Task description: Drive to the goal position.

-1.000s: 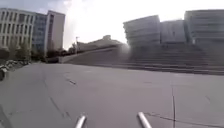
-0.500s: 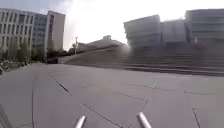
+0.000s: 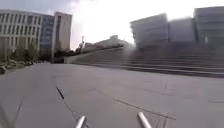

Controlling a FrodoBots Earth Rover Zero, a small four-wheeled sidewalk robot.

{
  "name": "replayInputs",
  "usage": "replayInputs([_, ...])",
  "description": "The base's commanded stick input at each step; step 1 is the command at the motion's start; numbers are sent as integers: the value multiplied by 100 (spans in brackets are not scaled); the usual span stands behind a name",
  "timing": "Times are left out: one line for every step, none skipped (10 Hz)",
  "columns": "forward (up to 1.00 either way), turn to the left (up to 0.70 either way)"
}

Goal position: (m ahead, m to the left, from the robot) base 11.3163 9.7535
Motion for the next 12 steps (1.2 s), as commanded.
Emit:
replayInputs([100, 27])
replayInputs([100, 27])
replayInputs([100, 27])
replayInputs([100, 27])
replayInputs([100, 27])
replayInputs([100, 27])
replayInputs([100, 27])
replayInputs([100, 27])
replayInputs([100, 27])
replayInputs([100, 27])
replayInputs([100, 27])
replayInputs([100, 27])
